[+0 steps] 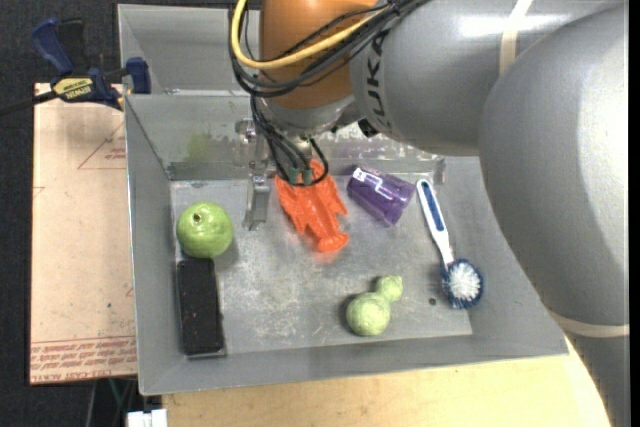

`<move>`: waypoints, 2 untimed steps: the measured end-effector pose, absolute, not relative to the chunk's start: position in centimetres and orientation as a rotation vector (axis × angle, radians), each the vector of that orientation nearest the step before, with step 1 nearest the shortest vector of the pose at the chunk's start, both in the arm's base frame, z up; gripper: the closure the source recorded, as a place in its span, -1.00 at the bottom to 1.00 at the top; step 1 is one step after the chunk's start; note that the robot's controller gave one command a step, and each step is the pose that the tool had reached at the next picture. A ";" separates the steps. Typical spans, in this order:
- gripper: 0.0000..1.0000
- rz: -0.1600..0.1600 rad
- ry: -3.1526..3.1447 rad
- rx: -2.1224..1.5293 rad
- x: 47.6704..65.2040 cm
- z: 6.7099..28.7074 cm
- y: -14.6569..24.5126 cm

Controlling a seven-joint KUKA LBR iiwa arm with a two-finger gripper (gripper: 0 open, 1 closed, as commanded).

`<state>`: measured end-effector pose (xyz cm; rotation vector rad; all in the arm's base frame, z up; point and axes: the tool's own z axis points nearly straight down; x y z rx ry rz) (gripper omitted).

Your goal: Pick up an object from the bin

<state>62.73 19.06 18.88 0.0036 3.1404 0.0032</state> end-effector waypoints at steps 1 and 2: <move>-1.00 0.002 3.146 -0.068 62.2 10.9 21.0; -1.00 0.010 3.129 -0.045 59.2 12.8 20.8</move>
Offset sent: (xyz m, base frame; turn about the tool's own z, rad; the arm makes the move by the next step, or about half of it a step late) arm -0.0352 0.0172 -0.0616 -0.0299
